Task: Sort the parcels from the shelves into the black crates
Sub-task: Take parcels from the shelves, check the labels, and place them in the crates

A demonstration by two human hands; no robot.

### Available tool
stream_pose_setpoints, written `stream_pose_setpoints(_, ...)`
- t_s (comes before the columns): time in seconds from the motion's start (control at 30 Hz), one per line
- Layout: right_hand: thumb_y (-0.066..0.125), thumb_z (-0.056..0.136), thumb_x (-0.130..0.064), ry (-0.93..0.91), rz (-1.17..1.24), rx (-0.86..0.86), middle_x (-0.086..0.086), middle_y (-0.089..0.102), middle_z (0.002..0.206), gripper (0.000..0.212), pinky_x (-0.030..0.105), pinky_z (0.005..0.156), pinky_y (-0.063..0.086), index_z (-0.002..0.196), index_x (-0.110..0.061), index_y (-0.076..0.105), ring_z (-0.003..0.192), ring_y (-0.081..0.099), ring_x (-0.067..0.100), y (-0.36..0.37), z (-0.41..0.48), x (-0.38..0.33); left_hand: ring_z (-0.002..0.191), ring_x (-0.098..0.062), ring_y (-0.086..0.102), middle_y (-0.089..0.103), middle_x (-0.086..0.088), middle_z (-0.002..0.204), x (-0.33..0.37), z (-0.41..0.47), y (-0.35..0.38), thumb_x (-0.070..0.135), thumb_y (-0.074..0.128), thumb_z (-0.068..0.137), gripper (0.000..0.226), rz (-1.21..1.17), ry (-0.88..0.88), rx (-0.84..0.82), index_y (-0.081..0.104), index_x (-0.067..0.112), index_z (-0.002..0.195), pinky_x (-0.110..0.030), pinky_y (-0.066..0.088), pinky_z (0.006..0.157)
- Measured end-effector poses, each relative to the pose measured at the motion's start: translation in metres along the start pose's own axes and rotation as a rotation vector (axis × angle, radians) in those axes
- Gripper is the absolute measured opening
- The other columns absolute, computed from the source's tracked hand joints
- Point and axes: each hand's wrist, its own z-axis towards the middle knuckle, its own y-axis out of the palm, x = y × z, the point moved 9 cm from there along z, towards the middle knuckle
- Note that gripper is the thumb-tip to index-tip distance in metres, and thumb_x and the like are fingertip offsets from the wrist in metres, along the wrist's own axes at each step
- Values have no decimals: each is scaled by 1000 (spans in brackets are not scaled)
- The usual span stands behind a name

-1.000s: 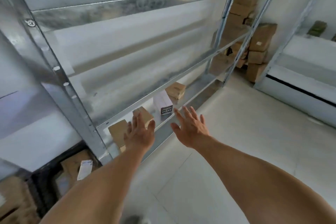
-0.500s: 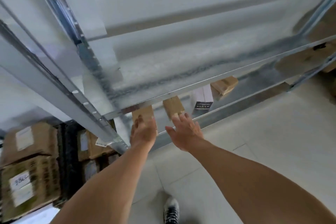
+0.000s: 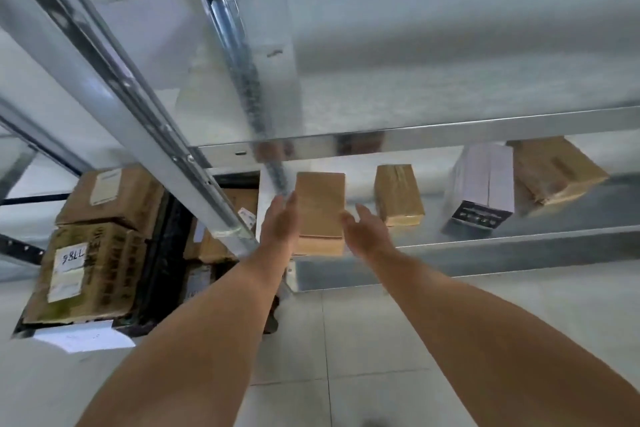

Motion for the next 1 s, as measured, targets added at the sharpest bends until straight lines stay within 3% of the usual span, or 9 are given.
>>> stream_pose_setpoints(0.1, 36, 107, -43, 59, 191, 34, 16, 48, 150, 53, 38, 109, 36, 148, -9, 46, 137, 45, 34, 16, 39, 18, 123, -29, 51, 53, -8, 139, -24, 36, 23, 56, 24, 96, 64, 2, 24, -30, 48, 18, 140, -41, 38, 101)
stream_pose_setpoints(0.2, 37, 106, -47, 119, 391, 72, 16, 58, 133, 56, 43, 110, 43, 140, -5, 53, 124, 56, 35, 35, 80, 36, 128, -30, 50, 52, -5, 144, -46, 67, 42, 82, 25, 77, 91, -50, 17, -54, 45, 25, 145, -47, 36, 110)
stream_pose_setpoints(0.33, 38, 92, -67, 148, 634, 52, 11, 69, 110, 68, 49, 92, 57, 122, -11, 63, 96, 69, 31, 63, 123, 56, 138, -27, 41, 45, -2, 149, -58, 77, 52, 96, 38, 65, 112, -209, 41, -91, 43, 22, 149, -44, 27, 117)
stream_pose_setpoints(0.47, 35, 95, -69, 46, 721, 36, 14, 73, 106, 69, 47, 88, 59, 113, -10, 67, 94, 72, 32, 67, 130, 57, 145, -25, 30, 33, -3, 158, -66, 87, 52, 88, 38, 73, 101, -316, 107, -107, 35, 25, 152, -45, 21, 121)
stream_pose_setpoints(0.6, 34, 101, -64, -71, 788, 45, 14, 73, 96, 62, 41, 81, 60, 104, -13, 69, 84, 71, 29, 49, 133, 50, 130, -26, 51, 55, -6, 142, -64, 96, 46, 104, 39, 45, 122, -428, 116, -88, 51, 27, 141, -46, 35, 113)
stream_pose_setpoints(0.67, 32, 103, -62, -108, 810, 63, 11, 70, 90, 59, 39, 77, 58, 101, -15, 68, 80, 67, 27, 40, 132, 47, 103, -21, 64, 69, -3, 109, -62, 95, 46, 91, 39, 72, 86, -509, 142, -102, 62, 22, 118, -38, 50, 96)
stream_pose_setpoints(0.73, 30, 102, -63, -145, 815, 58, 10, 70, 93, 59, 40, 81, 55, 101, -18, 68, 84, 65, 27, 35, 129, 43, 91, -19, 64, 67, -2, 97, -63, 96, 48, 75, 35, 90, 62, -566, 161, -118, 60, 25, 116, -34, 52, 78)
stream_pose_setpoints(0.87, 26, 101, -65, -159, 756, 64, 7, 73, 111, 60, 49, 105, 41, 99, -23, 69, 107, 63, 25, 29, 125, 44, 110, -26, 61, 68, -4, 108, -69, 97, 50, 73, 32, 93, 66, -640, 177, -150, 62, 23, 123, -44, 46, 102)
stream_pose_setpoints(1.0, 25, 102, -62, -165, 808, 99, 7, 73, 103, 62, 43, 93, 43, 93, -15, 64, 98, 64, 23, 24, 124, 48, 114, -22, 59, 67, -2, 113, -68, 96, 50, 73, 31, 93, 61, -671, 205, -166, 68, 29, 114, -48, 36, 112)
